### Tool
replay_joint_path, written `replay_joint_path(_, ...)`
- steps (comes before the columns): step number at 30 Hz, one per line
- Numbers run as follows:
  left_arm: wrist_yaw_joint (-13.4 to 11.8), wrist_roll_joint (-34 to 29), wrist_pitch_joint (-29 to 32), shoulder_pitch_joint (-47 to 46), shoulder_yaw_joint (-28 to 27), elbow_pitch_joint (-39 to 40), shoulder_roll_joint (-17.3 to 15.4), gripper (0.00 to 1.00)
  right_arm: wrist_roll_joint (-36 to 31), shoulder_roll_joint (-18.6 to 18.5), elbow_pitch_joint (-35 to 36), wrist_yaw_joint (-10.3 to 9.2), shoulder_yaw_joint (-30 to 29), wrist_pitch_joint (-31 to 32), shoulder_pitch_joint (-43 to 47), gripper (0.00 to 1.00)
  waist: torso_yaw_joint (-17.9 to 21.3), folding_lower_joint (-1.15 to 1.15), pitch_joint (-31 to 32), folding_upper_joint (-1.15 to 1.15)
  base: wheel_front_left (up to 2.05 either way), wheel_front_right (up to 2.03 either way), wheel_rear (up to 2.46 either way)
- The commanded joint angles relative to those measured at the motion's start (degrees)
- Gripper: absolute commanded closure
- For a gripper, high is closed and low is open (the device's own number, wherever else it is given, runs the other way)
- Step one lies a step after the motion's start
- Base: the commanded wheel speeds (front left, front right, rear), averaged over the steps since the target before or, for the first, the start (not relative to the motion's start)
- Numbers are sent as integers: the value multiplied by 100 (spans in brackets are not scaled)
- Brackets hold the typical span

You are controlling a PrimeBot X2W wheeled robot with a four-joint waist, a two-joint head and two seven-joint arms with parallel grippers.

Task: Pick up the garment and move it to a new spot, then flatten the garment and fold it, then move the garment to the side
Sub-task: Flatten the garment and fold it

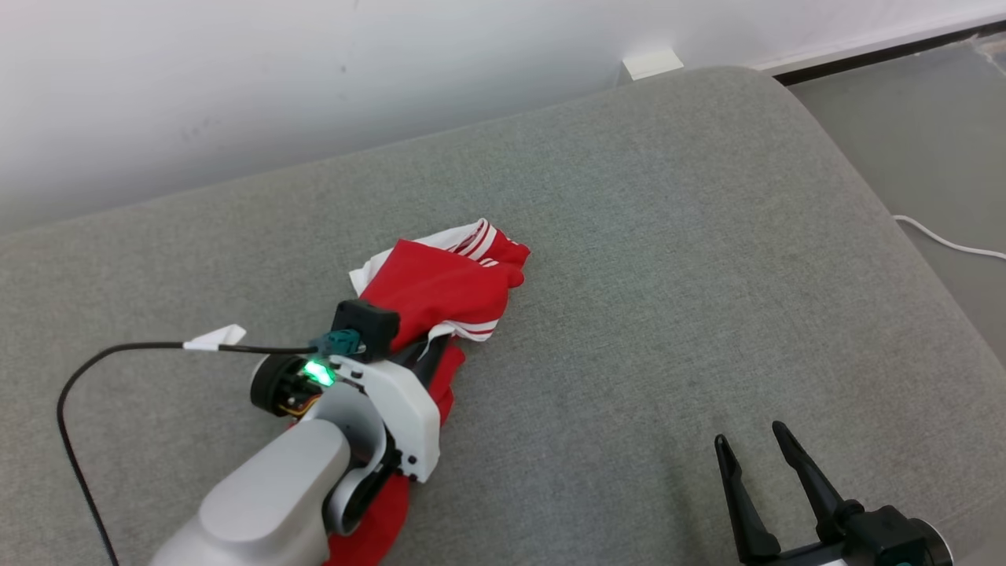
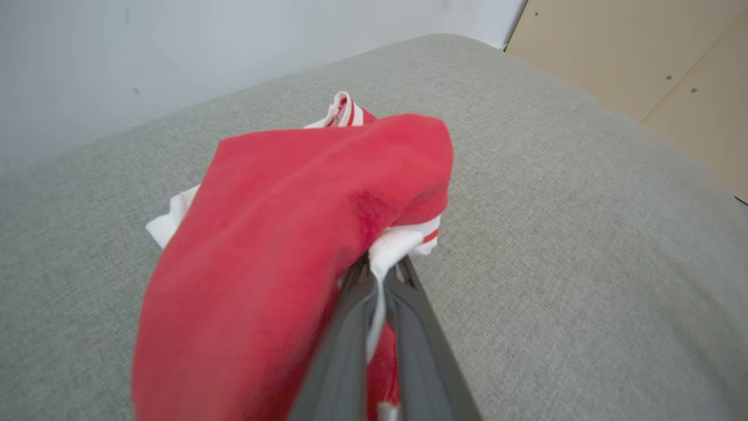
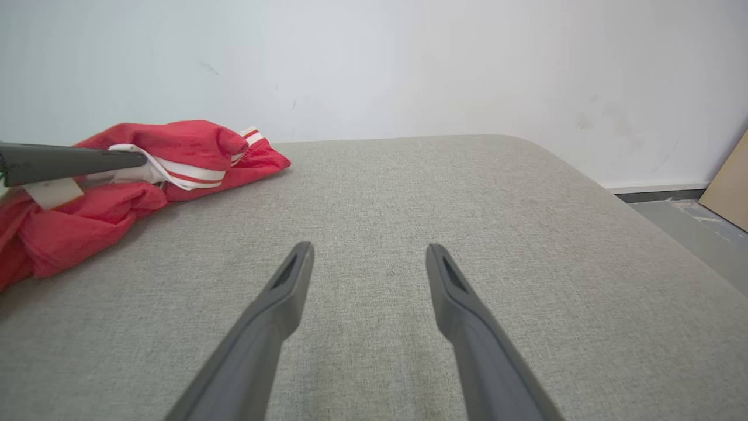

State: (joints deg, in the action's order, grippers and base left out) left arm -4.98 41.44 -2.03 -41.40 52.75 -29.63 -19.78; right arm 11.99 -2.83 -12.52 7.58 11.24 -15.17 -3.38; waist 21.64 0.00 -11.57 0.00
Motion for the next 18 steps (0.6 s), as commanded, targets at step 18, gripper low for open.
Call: replay_joint_path(18,80,305,434,384,614,1712,911,100,-39,-12,-110,-18,45,5,68,0,330,0,303,0,0,0,0)
